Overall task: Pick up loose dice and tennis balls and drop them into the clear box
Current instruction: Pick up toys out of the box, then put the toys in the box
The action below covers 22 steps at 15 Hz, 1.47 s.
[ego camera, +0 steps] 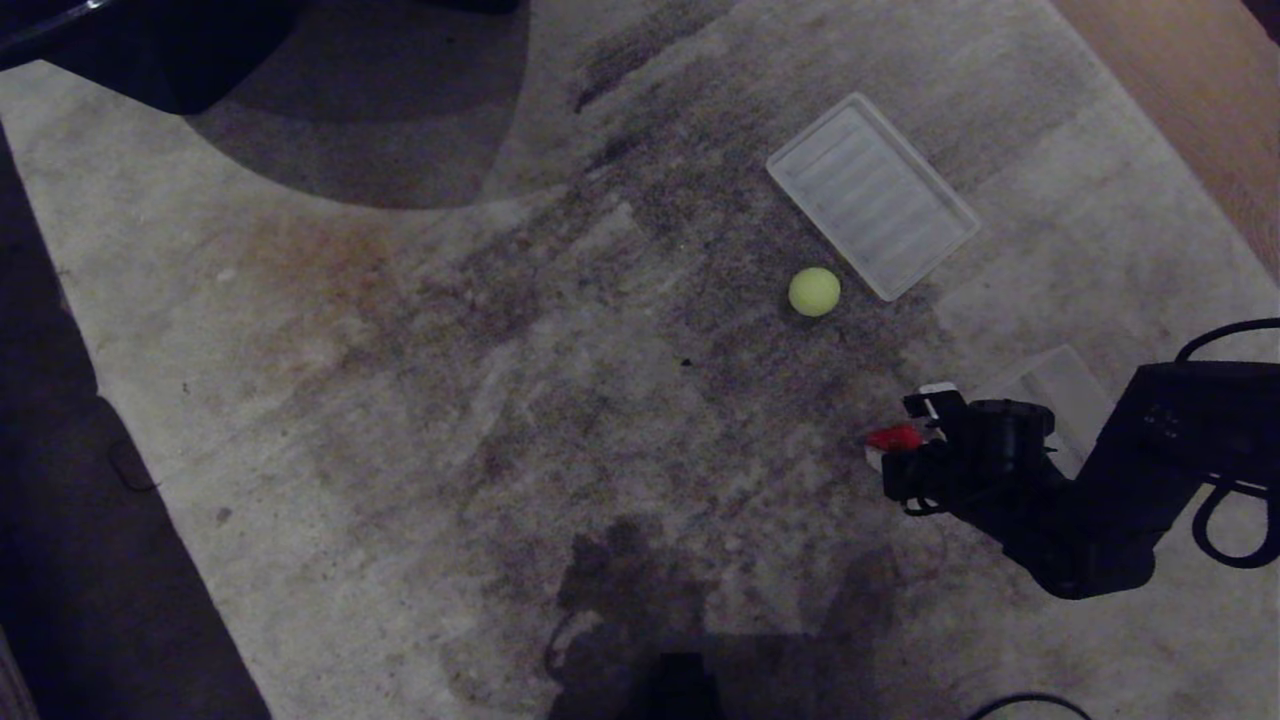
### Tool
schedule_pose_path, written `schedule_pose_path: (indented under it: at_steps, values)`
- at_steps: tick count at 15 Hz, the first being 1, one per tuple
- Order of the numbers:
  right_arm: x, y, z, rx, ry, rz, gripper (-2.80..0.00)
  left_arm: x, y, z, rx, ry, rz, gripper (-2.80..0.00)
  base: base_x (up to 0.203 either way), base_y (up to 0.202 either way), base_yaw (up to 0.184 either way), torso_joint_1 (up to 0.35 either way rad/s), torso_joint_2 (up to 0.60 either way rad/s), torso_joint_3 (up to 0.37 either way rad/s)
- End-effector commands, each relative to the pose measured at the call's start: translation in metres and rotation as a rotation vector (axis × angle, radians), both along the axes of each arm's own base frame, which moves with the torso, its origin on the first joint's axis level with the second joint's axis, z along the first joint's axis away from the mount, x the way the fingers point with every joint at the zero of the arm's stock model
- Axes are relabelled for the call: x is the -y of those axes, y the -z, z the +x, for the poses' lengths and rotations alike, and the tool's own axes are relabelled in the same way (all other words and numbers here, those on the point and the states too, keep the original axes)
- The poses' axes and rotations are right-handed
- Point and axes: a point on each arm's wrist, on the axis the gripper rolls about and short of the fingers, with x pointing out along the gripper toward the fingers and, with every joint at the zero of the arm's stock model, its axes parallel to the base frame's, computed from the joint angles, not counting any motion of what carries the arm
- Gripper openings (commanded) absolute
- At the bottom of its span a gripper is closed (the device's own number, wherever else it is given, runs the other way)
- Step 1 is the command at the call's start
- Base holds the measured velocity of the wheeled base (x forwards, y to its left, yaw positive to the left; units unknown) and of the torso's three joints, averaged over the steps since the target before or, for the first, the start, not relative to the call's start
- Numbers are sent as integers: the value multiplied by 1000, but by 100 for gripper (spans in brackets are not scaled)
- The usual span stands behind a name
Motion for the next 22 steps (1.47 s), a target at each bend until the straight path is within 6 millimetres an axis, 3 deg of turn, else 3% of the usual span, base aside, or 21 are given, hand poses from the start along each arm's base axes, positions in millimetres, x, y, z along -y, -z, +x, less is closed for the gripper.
schedule_pose_path:
  at_steps: [1,4,6,8,10,12,15,18,22]
  values:
    - [7,-45,-25,26,18,2,-280,0,0,0,-3,-1,0,-280,0,0,0,0,0,0]
    - [15,-91,-78,-16,46,15,-280,0,0,0,-3,-1,0,-280,0,0,0,0,0,0]
    - [19,-121,-127,-20,62,47,-280,0,0,0,-3,-1,0,-280,0,0,0,0,0,0]
    - [25,-142,-181,2,80,85,-280,0,0,0,-3,-1,0,-280,0,0,0,0,0,0]
    - [32,-150,-238,35,103,120,-280,0,0,0,-3,-1,0,-280,0,0,0,0,0,0]
    - [39,-141,-290,50,132,142,-280,0,0,0,-3,-1,0,-280,0,0,0,0,0,0]
    - [44,-111,-346,20,196,162,-280,0,0,0,-3,-1,0,-280,0,0,0,0,0,0]
    - [43,-82,-381,14,212,175,-280,0,0,0,-3,-1,0,-280,0,0,0,0,0,0]
    - [43,-62,-408,203,145,185,-280,0,0,0,-3,-1,0,-280,0,0,0,0,0,0]
